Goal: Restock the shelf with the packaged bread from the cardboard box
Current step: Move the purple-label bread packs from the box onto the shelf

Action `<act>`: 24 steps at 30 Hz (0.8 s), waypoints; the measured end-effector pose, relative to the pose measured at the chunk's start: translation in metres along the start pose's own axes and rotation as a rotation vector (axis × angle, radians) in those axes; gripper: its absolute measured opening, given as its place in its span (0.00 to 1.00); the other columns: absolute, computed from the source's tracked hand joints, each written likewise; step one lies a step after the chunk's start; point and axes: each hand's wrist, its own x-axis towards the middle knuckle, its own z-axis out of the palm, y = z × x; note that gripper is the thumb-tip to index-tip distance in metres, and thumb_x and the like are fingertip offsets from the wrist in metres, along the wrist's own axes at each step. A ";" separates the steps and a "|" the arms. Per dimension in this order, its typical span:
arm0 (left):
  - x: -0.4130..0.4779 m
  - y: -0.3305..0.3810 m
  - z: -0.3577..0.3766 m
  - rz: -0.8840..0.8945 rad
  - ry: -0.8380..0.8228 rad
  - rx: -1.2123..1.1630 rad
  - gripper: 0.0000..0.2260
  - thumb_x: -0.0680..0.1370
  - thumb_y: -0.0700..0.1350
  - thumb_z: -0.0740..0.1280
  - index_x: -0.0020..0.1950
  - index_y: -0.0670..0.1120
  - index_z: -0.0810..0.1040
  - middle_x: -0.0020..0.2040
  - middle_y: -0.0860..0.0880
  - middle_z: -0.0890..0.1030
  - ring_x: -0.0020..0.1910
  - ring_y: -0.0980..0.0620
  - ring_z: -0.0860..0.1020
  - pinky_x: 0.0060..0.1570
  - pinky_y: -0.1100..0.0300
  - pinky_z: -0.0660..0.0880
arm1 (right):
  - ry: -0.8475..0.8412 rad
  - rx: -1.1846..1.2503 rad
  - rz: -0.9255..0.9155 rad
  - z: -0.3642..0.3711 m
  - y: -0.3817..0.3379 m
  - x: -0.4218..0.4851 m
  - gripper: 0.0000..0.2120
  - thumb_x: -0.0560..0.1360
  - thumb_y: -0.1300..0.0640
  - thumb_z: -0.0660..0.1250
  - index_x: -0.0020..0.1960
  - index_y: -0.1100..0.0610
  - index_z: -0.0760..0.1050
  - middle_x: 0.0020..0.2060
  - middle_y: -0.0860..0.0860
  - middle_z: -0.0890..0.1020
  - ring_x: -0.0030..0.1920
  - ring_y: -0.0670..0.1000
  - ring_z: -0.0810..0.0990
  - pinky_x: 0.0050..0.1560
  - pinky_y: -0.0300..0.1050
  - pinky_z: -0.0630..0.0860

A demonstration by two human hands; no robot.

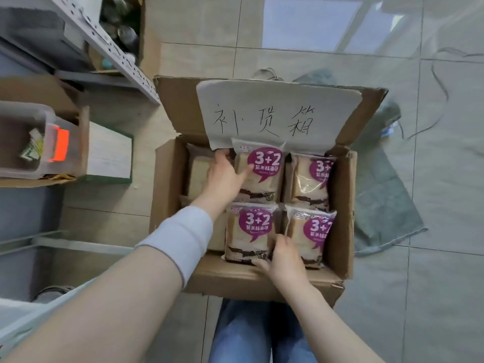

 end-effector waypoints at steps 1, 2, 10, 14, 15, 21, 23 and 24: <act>0.010 0.000 0.003 0.008 -0.002 -0.043 0.31 0.74 0.57 0.67 0.69 0.43 0.60 0.66 0.43 0.71 0.65 0.42 0.71 0.62 0.47 0.70 | 0.011 0.004 0.017 0.007 0.000 0.007 0.33 0.69 0.47 0.72 0.68 0.58 0.63 0.64 0.54 0.69 0.65 0.55 0.70 0.62 0.47 0.69; 0.018 0.000 0.005 0.016 -0.007 -0.075 0.30 0.74 0.56 0.67 0.68 0.43 0.61 0.66 0.43 0.72 0.64 0.43 0.72 0.61 0.48 0.71 | 0.032 0.015 0.034 0.012 0.000 0.013 0.33 0.68 0.47 0.73 0.67 0.57 0.63 0.64 0.54 0.70 0.65 0.54 0.70 0.62 0.47 0.70; 0.022 0.001 0.001 0.053 -0.065 -0.291 0.21 0.71 0.48 0.72 0.61 0.45 0.71 0.60 0.47 0.78 0.59 0.48 0.76 0.59 0.51 0.74 | 0.005 0.143 0.050 0.019 -0.003 0.024 0.28 0.67 0.49 0.74 0.63 0.57 0.71 0.59 0.53 0.75 0.61 0.54 0.73 0.62 0.47 0.70; -0.004 -0.002 -0.010 0.093 -0.063 -0.398 0.16 0.71 0.46 0.73 0.56 0.48 0.74 0.55 0.50 0.79 0.57 0.50 0.77 0.54 0.57 0.76 | -0.029 0.389 0.026 0.011 0.001 0.009 0.20 0.67 0.53 0.75 0.56 0.54 0.74 0.51 0.51 0.81 0.53 0.50 0.77 0.54 0.43 0.73; -0.014 -0.002 -0.015 0.102 -0.009 -0.420 0.15 0.70 0.46 0.73 0.55 0.48 0.74 0.55 0.50 0.79 0.55 0.51 0.78 0.53 0.58 0.77 | -0.015 0.432 0.007 0.006 0.004 0.002 0.17 0.66 0.54 0.75 0.52 0.53 0.74 0.48 0.49 0.81 0.51 0.49 0.78 0.51 0.42 0.73; -0.108 -0.005 -0.068 0.122 0.398 -0.635 0.11 0.69 0.50 0.74 0.45 0.56 0.73 0.44 0.58 0.80 0.44 0.63 0.78 0.41 0.66 0.77 | 0.107 0.559 -0.111 -0.031 0.036 -0.063 0.12 0.65 0.58 0.77 0.45 0.51 0.76 0.41 0.46 0.83 0.45 0.49 0.82 0.49 0.47 0.78; -0.156 -0.012 -0.088 0.143 0.514 -0.697 0.11 0.68 0.49 0.75 0.44 0.55 0.74 0.43 0.57 0.80 0.42 0.62 0.79 0.42 0.65 0.76 | 0.108 0.585 -0.162 -0.044 0.046 -0.092 0.13 0.65 0.58 0.77 0.44 0.49 0.76 0.42 0.46 0.83 0.44 0.45 0.81 0.48 0.47 0.78; -0.184 -0.015 -0.097 0.159 0.555 -0.725 0.11 0.68 0.48 0.75 0.44 0.55 0.74 0.43 0.57 0.80 0.41 0.64 0.79 0.41 0.67 0.76 | 0.105 0.601 -0.195 -0.051 0.050 -0.109 0.13 0.65 0.59 0.77 0.44 0.49 0.76 0.42 0.46 0.84 0.43 0.44 0.81 0.47 0.46 0.79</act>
